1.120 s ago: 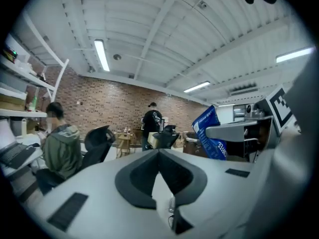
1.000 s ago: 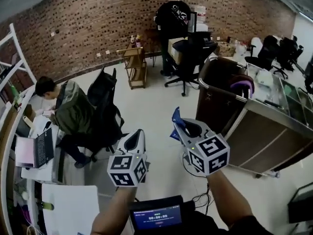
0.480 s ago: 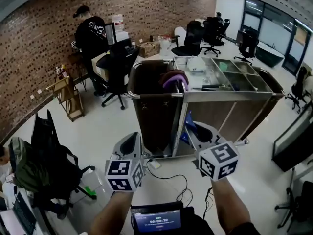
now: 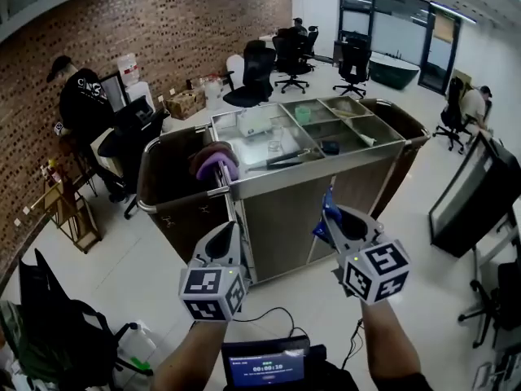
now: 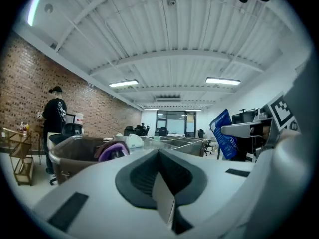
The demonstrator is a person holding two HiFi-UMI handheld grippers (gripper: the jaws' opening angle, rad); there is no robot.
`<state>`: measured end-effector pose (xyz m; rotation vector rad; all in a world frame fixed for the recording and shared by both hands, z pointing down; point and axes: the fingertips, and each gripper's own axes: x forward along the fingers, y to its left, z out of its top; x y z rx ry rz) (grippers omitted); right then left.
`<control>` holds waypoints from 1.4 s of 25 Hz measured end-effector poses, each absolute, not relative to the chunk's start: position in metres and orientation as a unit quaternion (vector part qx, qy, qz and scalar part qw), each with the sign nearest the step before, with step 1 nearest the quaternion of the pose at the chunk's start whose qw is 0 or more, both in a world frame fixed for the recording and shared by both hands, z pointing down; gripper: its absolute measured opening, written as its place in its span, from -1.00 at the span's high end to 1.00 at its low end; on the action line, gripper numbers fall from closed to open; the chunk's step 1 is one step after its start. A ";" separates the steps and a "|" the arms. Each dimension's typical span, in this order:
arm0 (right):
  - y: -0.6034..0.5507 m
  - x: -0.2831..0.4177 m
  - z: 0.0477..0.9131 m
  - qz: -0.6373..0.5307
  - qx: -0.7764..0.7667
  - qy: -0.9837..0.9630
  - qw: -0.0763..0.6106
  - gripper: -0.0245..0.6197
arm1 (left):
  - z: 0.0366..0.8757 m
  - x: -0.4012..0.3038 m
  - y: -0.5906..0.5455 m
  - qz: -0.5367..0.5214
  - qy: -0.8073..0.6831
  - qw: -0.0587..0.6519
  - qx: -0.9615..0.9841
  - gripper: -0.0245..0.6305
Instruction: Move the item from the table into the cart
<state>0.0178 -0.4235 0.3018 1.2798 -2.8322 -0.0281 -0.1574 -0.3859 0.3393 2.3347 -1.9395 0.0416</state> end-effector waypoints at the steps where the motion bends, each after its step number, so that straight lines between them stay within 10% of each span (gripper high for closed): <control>1: -0.443 0.039 0.299 -0.009 0.422 -0.907 0.015 0.81 | 0.334 -0.136 -0.409 0.012 -0.628 0.050 0.776 0.93; 35: -1.009 0.398 0.290 0.013 0.537 -0.843 0.037 0.81 | 0.296 0.229 -0.973 0.030 -0.487 0.023 0.873 0.93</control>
